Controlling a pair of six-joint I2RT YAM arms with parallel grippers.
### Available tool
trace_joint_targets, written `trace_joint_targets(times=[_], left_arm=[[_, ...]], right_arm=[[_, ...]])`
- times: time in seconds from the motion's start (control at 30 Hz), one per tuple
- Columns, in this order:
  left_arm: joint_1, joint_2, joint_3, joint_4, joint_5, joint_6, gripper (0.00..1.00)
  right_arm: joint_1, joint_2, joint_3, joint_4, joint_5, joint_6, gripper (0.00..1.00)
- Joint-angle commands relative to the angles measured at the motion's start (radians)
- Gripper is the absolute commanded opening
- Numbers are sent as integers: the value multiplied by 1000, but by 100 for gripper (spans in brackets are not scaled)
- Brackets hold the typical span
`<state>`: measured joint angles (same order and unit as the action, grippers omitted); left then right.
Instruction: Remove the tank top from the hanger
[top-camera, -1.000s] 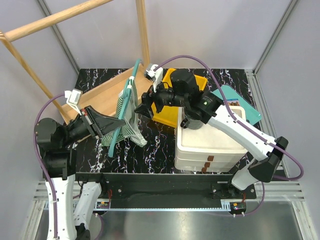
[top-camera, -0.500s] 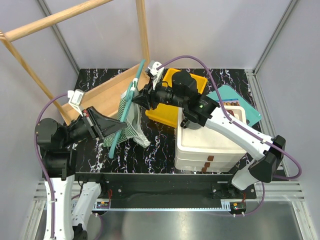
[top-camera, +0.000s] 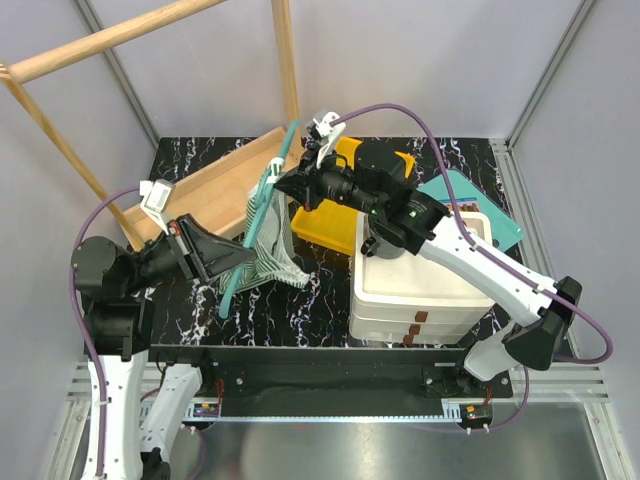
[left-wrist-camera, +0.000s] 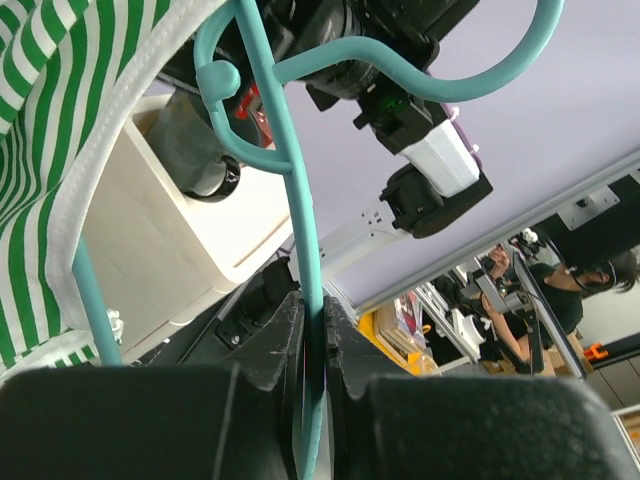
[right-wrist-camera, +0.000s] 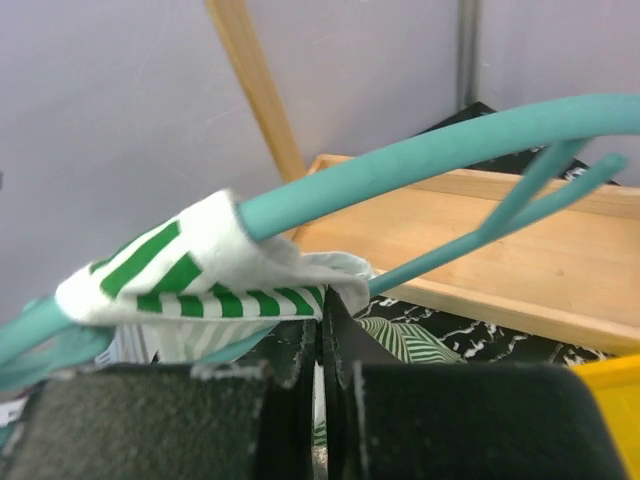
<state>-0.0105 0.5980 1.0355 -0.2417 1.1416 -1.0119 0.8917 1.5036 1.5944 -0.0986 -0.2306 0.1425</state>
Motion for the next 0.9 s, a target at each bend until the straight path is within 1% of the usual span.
trace_joint_targets(times=[0.0, 0.07, 0.1, 0.17, 0.23, 0.3, 0.43, 0.5, 0.73, 0.77, 0.83, 0.87], left_arm=[[-32, 11, 37, 32, 33, 36, 0], [-49, 10, 44, 21, 38, 55, 0], [-55, 9, 46, 13, 38, 59, 0], [-72, 5, 57, 5, 41, 78, 0], [-91, 3, 67, -14, 43, 104, 0], [-98, -1, 81, -31, 44, 116, 0], [-115, -6, 98, -45, 43, 131, 0], [-117, -4, 123, -85, 32, 148, 0], [-140, -13, 164, -130, 27, 199, 0], [-141, -15, 167, -134, 27, 202, 0], [-143, -15, 179, -149, 17, 220, 0], [-140, -14, 185, -183, 12, 232, 0]], right_arm=[[1, -42, 99, -9, 219, 71, 0], [1, -23, 139, -68, 292, 78, 0], [-8, -13, 188, -90, 338, 94, 0], [-31, 24, 240, -159, 350, 121, 0], [-82, 61, 311, -223, 338, 175, 0], [-120, 75, 340, -252, 300, 228, 0], [-203, 96, 358, -276, 267, 273, 0], [-218, 116, 374, -292, 258, 282, 0], [-272, 191, 458, -360, 234, 328, 0], [-280, 196, 469, -374, 205, 330, 0], [-286, 199, 467, -381, 201, 330, 0], [-290, 196, 455, -385, 201, 330, 0]])
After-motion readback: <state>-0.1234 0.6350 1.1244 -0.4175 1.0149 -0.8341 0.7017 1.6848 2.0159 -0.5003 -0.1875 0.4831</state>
